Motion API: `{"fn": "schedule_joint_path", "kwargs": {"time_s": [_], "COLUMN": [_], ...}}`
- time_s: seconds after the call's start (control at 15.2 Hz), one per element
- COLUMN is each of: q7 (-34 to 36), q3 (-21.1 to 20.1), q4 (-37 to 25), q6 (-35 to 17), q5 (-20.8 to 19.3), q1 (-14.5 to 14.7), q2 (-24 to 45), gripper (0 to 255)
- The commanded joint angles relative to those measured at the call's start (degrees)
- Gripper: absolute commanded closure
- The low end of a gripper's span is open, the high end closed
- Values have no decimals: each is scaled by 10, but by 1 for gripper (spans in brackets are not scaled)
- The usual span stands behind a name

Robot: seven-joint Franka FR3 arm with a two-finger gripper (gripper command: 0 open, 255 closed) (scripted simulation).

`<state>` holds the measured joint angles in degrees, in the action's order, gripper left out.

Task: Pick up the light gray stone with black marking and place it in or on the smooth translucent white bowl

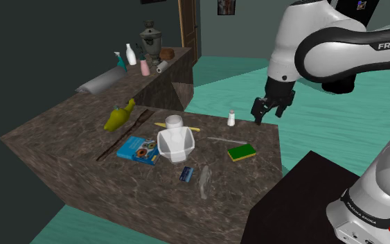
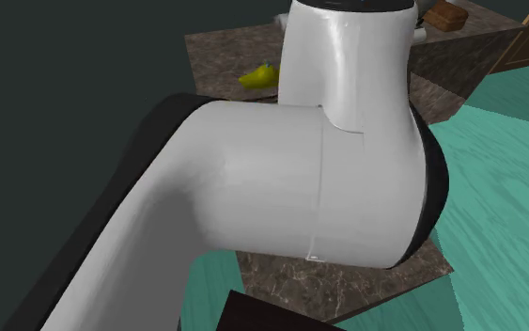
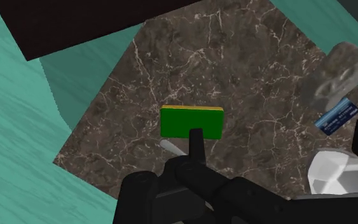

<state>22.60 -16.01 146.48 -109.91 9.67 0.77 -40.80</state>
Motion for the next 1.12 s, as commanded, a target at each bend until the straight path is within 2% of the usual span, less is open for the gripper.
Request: {"fn": "schedule_joint_path", "kwargs": {"time_s": [0.0, 0.33, 0.59, 0.86, 1.06], "q7": [41, 144, 238, 352, 460], "q3": [-28, -103, -164, -225, -258], "q4": [7, 7, -10, -43, -77], "q6": [-33, -115, -180, -238, -271], "q5": [11, 23, 8, -48, -129], "q1": [-1, -12, -33, -66, -86], "q2": [25, 109, 196, 300, 392], "gripper": [0, 0, 0, 0, 0]}}
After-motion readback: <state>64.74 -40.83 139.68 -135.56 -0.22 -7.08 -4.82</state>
